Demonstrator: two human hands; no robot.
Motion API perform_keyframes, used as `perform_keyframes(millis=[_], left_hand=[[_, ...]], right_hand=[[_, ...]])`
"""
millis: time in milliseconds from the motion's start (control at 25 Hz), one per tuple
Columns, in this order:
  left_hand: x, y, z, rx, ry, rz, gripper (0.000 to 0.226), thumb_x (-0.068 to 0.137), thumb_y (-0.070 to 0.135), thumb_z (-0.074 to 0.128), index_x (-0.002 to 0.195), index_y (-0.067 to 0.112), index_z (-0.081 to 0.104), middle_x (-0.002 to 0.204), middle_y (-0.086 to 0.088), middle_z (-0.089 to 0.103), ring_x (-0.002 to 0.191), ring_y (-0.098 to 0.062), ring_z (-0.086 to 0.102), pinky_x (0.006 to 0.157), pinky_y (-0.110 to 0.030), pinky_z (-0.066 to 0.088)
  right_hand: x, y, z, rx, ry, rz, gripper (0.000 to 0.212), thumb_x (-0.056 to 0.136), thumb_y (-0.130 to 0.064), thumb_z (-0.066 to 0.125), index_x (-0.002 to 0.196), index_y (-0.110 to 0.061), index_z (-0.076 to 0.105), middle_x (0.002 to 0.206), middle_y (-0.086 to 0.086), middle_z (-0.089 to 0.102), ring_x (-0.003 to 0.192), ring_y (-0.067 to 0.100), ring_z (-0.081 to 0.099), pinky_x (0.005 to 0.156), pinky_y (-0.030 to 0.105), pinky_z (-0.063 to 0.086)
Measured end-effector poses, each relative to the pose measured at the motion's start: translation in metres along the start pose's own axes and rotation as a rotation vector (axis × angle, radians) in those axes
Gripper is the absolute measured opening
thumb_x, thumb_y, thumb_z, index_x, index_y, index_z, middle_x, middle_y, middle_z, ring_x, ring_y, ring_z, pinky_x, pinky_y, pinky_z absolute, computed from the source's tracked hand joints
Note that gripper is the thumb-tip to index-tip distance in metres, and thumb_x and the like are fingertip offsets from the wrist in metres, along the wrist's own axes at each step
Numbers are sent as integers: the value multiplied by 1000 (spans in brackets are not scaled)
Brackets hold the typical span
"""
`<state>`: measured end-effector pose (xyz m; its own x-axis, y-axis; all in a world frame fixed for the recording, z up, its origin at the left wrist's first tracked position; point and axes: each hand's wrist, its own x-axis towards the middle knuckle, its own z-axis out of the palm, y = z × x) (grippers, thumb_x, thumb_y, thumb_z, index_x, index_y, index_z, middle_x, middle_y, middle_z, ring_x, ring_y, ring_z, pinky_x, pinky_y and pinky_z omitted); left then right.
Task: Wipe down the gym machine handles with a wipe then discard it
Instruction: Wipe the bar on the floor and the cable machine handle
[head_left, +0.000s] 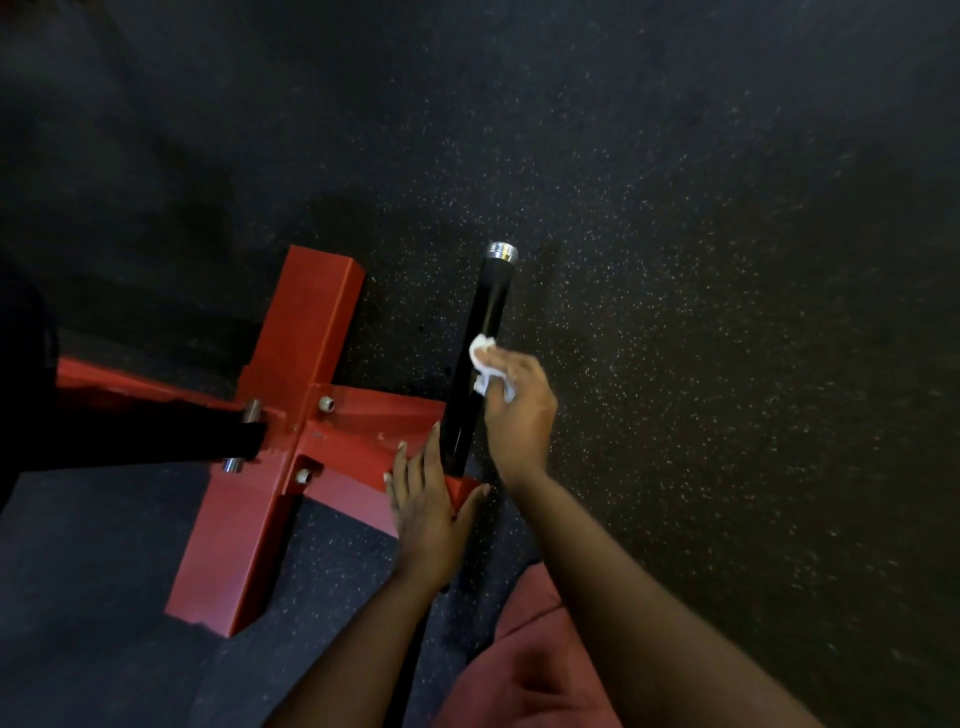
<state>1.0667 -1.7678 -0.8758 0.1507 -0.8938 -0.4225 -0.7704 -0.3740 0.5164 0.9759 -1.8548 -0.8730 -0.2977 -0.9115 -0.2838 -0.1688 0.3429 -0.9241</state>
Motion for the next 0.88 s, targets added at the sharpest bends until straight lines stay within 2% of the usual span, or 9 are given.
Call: perform_keyframes(millis=[80,120,200,320,400,560,680,760,880], left_hand=[[0,2,-1,6,19,2,81,85,39,59,146,18,9,155,-9,15,144,-24,-1,116,-42,-3],[0,3,-1,2,18,-4,81,86,39,59,146,18,9,155,-9,16,144,-24,0,116,-42,-3],[-1,4,-3,-7,11,-15,89,79,63,50,145,22,6,155,-11,15,144,-24,-1,116,-41,-4],[0,-2,0,-18,2,-23,109,55,94,11,143,29,3,155,-10,15,142,-16,-5,115,-40,-5],[0,-6,2,-27,-3,-15,106,54,95,7,140,32,0,155,-9,15,139,-11,-7,113,-38,-7],[1,-5,2,-9,-14,-23,107,55,93,14,141,31,1,155,-9,14,144,-19,-4,113,-38,-8],[1,-5,0,-7,-16,-23,109,53,95,7,141,31,0,156,-8,12,144,-20,-4,112,-36,-9],[1,-2,-3,10,-50,-23,103,59,91,21,139,31,-6,156,-6,10,143,-19,-7,113,-37,-11],[10,7,-8,18,-48,8,88,82,49,58,137,35,-8,157,-3,10,145,-18,-4,114,-40,-12]], right_hand=[[-32,8,-6,7,-47,71,26,82,8,56,96,-9,70,98,-6,60,88,0,58,79,2,41],[-41,8,-11,28,-67,127,25,82,7,57,94,-10,70,96,-4,62,84,-3,60,75,2,41],[-28,0,-19,95,-37,244,24,85,2,56,98,-12,70,95,-1,65,72,-7,59,63,2,43],[44,-19,-18,91,77,266,32,89,-5,52,114,-21,63,110,3,66,63,-2,50,50,7,41],[78,-34,-11,50,38,263,34,91,-3,49,118,-20,62,117,2,63,60,-2,47,44,3,37],[52,-25,-1,14,35,262,32,90,-3,52,116,-18,62,112,3,67,56,-3,47,45,5,35],[10,-3,-5,40,21,364,32,88,-2,54,115,-17,63,95,3,70,39,-4,39,37,8,28],[-19,2,-9,42,-23,427,31,87,-3,56,112,-18,65,90,2,69,43,-6,43,44,7,34],[-54,7,-18,125,-104,444,30,85,-3,58,108,-20,66,101,0,70,86,8,66,81,25,54]])
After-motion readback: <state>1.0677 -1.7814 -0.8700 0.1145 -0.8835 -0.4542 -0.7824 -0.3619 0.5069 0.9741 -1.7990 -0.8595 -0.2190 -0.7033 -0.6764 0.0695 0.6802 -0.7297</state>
